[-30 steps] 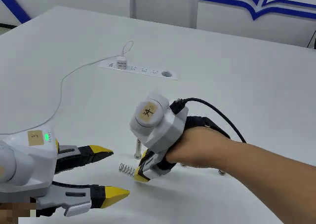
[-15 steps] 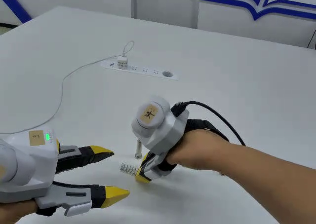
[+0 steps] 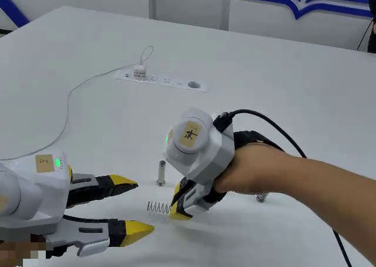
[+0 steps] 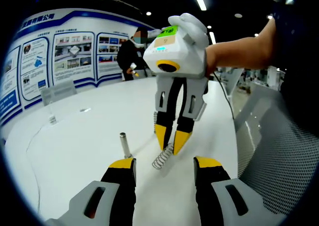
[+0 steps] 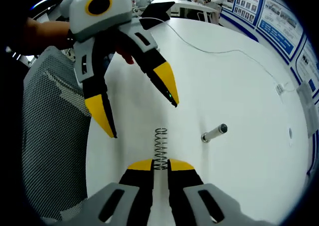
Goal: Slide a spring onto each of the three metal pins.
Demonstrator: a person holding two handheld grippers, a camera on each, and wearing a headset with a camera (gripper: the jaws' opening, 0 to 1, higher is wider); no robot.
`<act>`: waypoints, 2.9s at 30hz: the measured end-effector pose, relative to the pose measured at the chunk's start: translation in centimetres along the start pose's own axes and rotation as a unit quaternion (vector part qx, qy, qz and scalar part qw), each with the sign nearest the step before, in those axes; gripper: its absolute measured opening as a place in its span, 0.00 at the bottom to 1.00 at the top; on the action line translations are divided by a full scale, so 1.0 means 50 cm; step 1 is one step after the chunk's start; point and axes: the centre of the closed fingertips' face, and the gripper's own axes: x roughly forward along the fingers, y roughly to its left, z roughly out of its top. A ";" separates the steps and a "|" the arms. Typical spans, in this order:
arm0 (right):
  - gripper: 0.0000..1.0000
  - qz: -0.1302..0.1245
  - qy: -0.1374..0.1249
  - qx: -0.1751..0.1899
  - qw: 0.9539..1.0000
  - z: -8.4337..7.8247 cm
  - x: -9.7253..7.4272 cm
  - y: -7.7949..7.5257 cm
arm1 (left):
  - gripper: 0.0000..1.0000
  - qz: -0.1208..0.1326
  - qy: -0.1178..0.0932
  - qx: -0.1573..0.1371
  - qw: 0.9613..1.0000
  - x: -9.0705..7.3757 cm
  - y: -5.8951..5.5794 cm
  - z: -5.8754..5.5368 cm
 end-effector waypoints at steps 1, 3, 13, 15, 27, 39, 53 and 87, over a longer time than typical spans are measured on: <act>0.11 0.002 -0.001 -0.006 1.000 0.000 -0.007 0.004 | 0.47 -0.004 0.001 0.001 1.000 0.003 -0.003 0.001; 0.11 0.003 0.001 -0.017 1.000 -0.002 -0.022 0.012 | 0.45 -0.011 0.001 0.005 1.000 0.008 -0.011 0.005; 0.12 0.003 0.002 -0.052 0.999 -0.004 -0.064 0.035 | 0.35 -0.042 -0.006 0.021 0.999 0.026 -0.040 0.026; 0.12 0.002 0.001 -0.058 0.998 -0.003 -0.069 0.037 | 0.32 -0.048 -0.007 0.025 0.999 0.028 -0.045 0.030; 0.12 0.003 -0.009 -0.087 0.996 -0.001 -0.087 0.051 | 0.19 -0.071 -0.012 0.041 0.997 0.036 -0.067 0.043; 0.12 0.007 -0.012 -0.100 0.995 0.000 -0.090 0.065 | 0.11 -0.086 -0.010 0.045 0.995 0.036 -0.081 0.042; 0.14 0.015 -0.010 -0.082 0.996 -0.015 -0.082 0.070 | 0.10 -0.103 -0.018 0.036 0.994 0.032 -0.094 0.052; 0.12 0.018 -0.051 -0.081 0.995 0.065 -0.120 0.081 | 0.10 -0.098 -0.017 0.030 0.995 0.041 -0.088 0.048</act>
